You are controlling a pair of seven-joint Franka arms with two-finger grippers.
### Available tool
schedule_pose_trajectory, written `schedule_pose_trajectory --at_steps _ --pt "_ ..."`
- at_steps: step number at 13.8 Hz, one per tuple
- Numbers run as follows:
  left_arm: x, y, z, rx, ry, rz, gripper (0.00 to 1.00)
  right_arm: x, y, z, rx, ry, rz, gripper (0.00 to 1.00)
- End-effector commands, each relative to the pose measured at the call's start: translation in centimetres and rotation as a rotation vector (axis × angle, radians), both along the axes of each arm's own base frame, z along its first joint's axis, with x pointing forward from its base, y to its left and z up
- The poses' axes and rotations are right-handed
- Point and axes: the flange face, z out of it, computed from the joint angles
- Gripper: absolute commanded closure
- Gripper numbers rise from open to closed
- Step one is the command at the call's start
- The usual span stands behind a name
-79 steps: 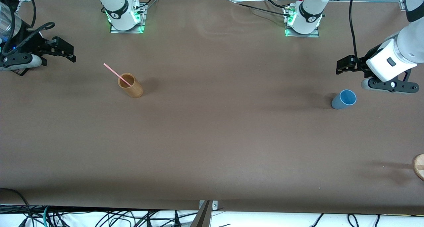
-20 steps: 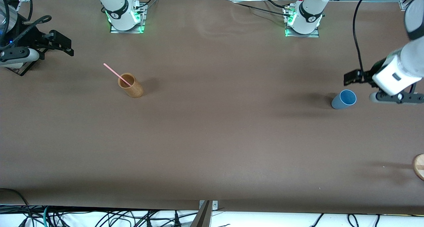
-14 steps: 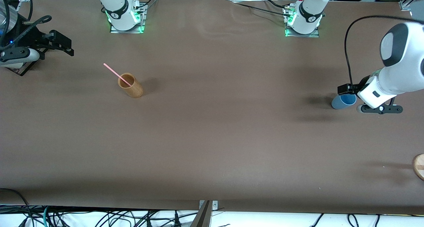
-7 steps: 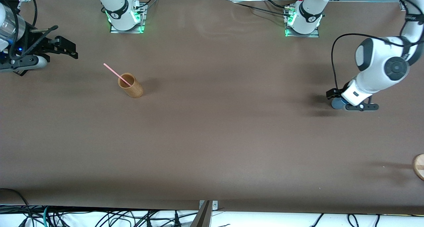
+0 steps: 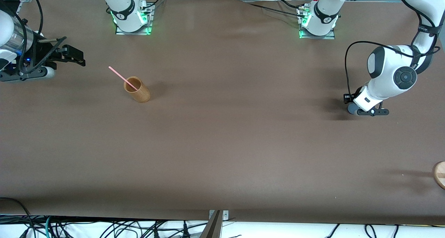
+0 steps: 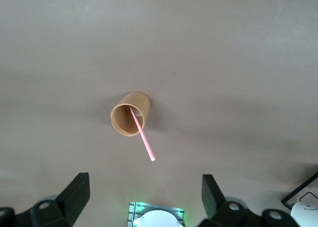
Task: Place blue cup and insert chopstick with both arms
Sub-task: 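Reach down and grasp the blue cup with the left gripper, then carry the blue cup mid-table with the left gripper while the right gripper approaches the chopstick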
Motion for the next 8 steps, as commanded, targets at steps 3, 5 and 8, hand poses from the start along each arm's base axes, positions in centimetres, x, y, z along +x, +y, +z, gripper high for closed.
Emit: schedule_pose_trajectory --at_steps 3,5,8 --pt "1.5 0.5 2.1 0.026 -0.024 -0.025 1.0 0.3 -0.5 -1.5 0.013 0.018 -0.009 0.0" --pt "2.7 0.5 3.7 0.032 -0.021 -0.027 1.0 0.3 -0.7 -4.2 0.013 0.015 -0.016 0.0" --pt "5.2 -4.7 7.4 0.019 -0.001 -0.075 1.0 0.0 -0.8 -7.9 0.013 0.015 -0.02 0.0"
